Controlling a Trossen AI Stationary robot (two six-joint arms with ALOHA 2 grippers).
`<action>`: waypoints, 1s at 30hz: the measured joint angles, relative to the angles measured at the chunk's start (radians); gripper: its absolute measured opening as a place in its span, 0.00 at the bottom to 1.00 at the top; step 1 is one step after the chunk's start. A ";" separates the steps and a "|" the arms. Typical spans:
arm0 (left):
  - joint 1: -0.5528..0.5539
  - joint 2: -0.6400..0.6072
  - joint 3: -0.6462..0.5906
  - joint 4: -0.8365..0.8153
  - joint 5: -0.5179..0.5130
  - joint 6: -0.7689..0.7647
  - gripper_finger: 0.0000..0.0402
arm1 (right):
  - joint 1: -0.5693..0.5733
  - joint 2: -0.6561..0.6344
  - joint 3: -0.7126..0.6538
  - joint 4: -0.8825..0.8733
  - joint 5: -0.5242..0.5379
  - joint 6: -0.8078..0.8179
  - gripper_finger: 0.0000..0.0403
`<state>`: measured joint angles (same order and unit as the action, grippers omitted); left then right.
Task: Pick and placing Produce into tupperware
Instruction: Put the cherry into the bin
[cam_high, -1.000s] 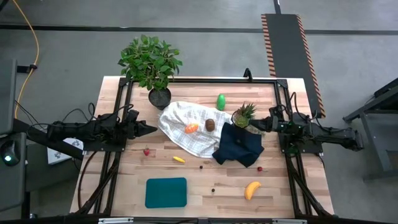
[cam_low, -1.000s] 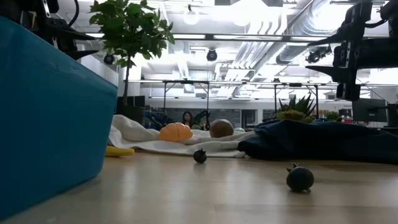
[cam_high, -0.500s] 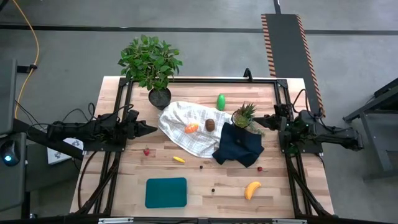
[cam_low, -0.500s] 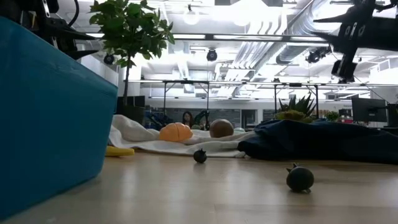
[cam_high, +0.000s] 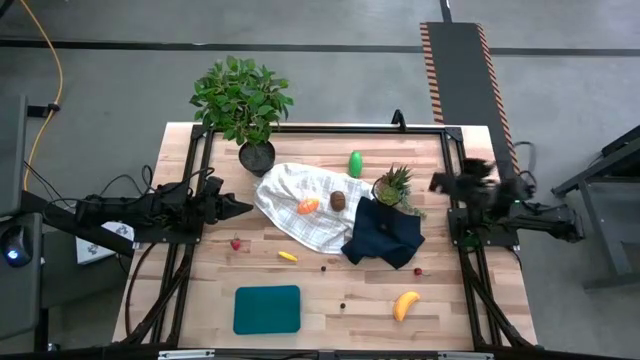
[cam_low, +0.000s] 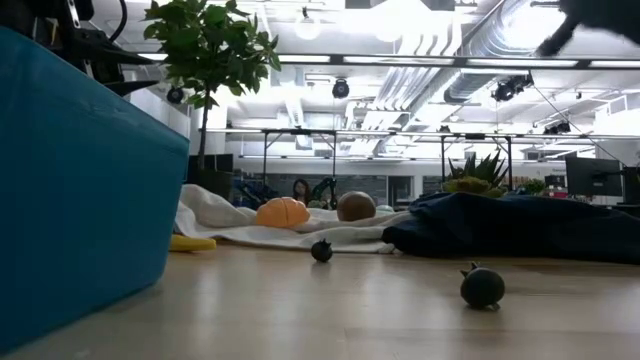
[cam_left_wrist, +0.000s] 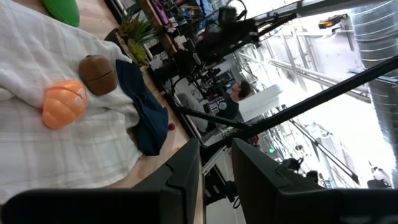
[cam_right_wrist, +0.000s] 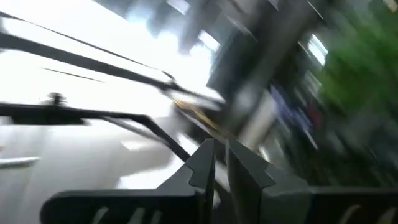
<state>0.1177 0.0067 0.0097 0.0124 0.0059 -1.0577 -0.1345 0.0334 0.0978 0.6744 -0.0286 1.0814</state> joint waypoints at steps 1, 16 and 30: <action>0.000 0.000 0.000 0.000 -0.008 0.010 0.21 | 0.000 0.000 0.000 0.077 0.015 -0.052 0.09; 0.000 0.000 0.106 0.563 -0.108 0.141 0.21 | 0.000 0.067 0.169 0.037 0.055 -0.252 0.09; 0.000 0.290 0.891 -0.340 -0.105 0.442 0.21 | 0.000 0.426 0.827 -0.549 -0.072 -0.621 0.09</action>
<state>0.1177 0.2966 0.9006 -0.3272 -0.0986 -0.6153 -0.1345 0.4595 0.9251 0.1259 -0.1007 0.4604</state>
